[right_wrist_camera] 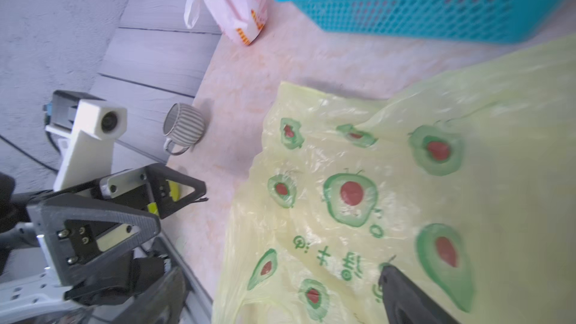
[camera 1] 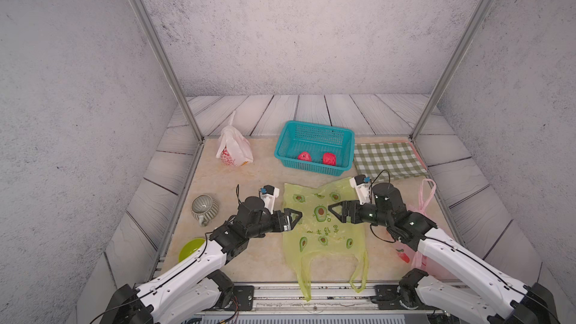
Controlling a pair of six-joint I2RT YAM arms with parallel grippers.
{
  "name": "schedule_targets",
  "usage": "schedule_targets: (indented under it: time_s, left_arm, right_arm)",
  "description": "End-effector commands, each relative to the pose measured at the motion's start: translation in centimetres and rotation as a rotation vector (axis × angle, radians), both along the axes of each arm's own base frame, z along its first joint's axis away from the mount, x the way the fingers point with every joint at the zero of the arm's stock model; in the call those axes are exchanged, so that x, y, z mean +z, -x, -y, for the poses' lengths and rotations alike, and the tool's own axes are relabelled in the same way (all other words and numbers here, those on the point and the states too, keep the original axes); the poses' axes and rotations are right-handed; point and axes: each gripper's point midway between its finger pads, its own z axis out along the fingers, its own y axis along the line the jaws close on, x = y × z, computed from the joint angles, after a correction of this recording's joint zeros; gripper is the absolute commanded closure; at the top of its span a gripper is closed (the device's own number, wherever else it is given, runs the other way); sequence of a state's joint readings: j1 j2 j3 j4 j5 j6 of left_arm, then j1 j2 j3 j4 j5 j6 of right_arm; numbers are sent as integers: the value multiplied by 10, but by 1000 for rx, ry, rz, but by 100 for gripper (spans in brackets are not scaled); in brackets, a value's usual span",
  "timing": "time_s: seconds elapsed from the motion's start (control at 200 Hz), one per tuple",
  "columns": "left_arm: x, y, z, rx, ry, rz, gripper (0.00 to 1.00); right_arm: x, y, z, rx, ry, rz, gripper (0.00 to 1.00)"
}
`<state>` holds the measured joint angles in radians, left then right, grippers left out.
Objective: Untie the knot of a plastic bag & take out the apple
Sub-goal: Adjust the plastic bag at the center of the board, then move the plastic bag to the center of the board.
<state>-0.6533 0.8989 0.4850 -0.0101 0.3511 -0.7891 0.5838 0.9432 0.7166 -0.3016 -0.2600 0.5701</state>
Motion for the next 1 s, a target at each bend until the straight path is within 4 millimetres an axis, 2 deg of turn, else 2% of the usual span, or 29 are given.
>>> schedule_targets:
  time_s: [0.0,0.145,0.205,0.29,0.465,0.656,0.756,0.836,0.861,0.906,0.946,0.996]
  left_arm:
    - [-50,1,-31,75,-160,-109,14]
    - [-78,-2,-41,119,-182,-144,16]
    - [-83,-4,-40,118,-176,-149,17]
    - [-88,-8,-34,107,-167,-163,18]
    - [-89,-15,-14,44,-133,-198,19]
    - [-93,-27,5,17,-67,-220,22]
    - [-89,-35,5,20,-95,-197,23]
    - [-81,-43,-7,55,-144,-166,23]
    - [-77,-47,-12,69,-154,-156,27]
    - [-70,-53,-22,95,-157,-137,40]
    - [-61,-60,-33,127,-157,-120,60]
    - [-52,-70,-48,181,-176,-91,89]
  right_arm:
    - [-56,1,70,-199,364,-118,0]
    - [-78,-13,95,-338,411,-150,1]
    - [-89,-16,97,-347,427,-163,1]
    - [-105,-20,86,-303,420,-190,1]
    - [-133,-16,51,-162,323,-285,0]
    - [-134,-13,-6,-14,88,-353,6]
    - [-132,-15,-34,47,63,-364,7]
    - [-130,-18,-60,93,51,-367,8]
    - [-128,-20,-68,105,43,-364,8]
    - [-125,-24,-82,123,30,-361,8]
    - [-121,-28,-95,142,16,-357,8]
    - [-115,-34,-108,160,3,-351,9]
